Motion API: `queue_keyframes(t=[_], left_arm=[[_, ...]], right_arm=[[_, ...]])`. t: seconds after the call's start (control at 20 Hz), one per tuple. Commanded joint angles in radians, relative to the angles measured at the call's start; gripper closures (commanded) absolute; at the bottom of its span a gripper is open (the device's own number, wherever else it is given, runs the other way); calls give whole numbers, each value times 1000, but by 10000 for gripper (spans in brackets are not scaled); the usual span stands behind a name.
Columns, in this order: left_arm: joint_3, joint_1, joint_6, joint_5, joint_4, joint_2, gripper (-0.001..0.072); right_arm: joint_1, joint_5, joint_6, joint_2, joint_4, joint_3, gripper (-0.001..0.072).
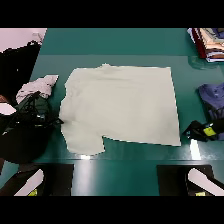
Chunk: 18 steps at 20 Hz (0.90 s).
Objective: Fold the shirts.
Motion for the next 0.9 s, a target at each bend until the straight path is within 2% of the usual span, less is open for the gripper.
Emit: queue_keyframes(t=[0.0, 0.25, 0.3, 0.35, 0.4, 0.5, 0.65, 0.85], left_arm=[[4, 1, 6, -2, -2, 0, 681], [4, 1, 6, -6, -2, 0, 680], [4, 1, 8, -11, -2, 0, 680], [4, 1, 18, -19, -5, 1, 681], [4, 1, 25, -24, -6, 4, 681], [6, 1, 24, -27, -6, 41, 681], [60, 1, 2, -44, -5, 133, 681], [348, 1, -34, -179, -11, 233, 681]], right_arm=[[33, -65, -27, -32, 42, -98, 280], [142, -90, -26, -34, 43, -111, 283], [151, -81, -26, -34, 43, -111, 342], [161, -68, -26, -34, 43, -111, 556], [168, -61, -27, -34, 43, -111, 661], [186, -64, -30, -19, 43, -110, 695], [225, -67, -29, 71, 44, -40, 695], [276, -94, -3, 216, 52, 235, 696]])
